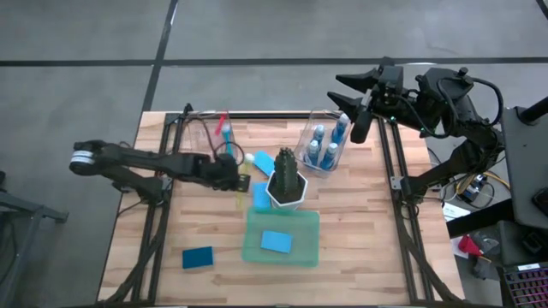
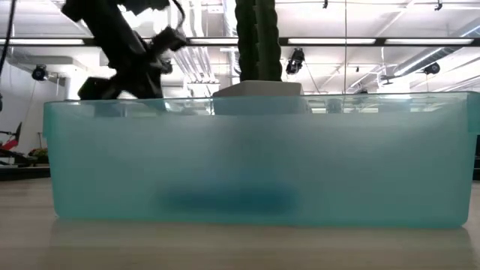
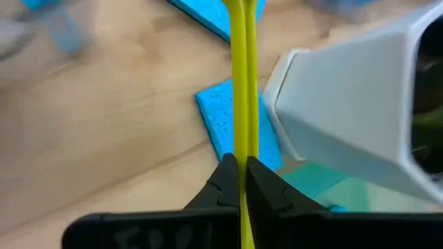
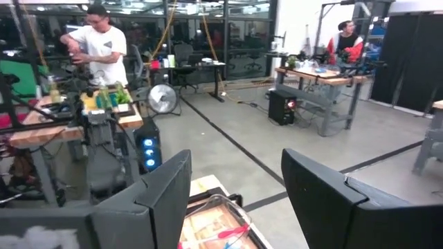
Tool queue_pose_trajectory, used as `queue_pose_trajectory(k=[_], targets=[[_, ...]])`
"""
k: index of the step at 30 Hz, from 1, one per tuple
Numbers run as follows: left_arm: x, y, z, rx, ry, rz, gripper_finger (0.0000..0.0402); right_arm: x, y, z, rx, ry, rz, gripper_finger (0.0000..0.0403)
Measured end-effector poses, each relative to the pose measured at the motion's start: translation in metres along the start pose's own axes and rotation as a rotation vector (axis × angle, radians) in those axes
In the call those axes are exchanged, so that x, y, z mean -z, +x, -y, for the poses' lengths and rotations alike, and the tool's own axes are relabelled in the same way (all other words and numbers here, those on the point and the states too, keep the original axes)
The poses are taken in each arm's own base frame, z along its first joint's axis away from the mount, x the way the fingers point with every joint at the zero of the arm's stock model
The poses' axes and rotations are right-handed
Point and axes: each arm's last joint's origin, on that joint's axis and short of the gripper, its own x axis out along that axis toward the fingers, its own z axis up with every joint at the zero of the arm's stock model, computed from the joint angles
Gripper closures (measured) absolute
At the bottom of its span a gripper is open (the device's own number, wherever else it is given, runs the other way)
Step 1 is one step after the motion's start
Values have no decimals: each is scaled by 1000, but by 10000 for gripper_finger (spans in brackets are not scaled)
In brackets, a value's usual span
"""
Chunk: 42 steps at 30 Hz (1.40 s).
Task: Pick & Place Kitchen Sink Supplies
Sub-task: Put the green dish brush into the left transparent bin
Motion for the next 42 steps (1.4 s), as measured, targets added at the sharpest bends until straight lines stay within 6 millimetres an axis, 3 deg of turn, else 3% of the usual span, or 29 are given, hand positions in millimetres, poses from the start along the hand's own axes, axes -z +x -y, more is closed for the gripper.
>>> queue_pose_trajectory(k=[6,10,18,24,28,42], targets=[[-12,-41,-3,89,-73,223,398,-1,0,1,16,-13,11,184],[-23,-63,-18,51,-119,370,399,-2,0,2,22,-10,14,184],[-54,-76,-53,-163,-172,519,396,-1,1,2,22,-5,14,184],[-81,-71,-71,-305,-90,516,396,-1,1,2,22,12,14,184],[-94,-60,-80,-352,-35,420,393,-1,1,1,21,34,11,184],[-103,-2,-88,-449,103,101,385,-1,1,1,21,43,9,184]])
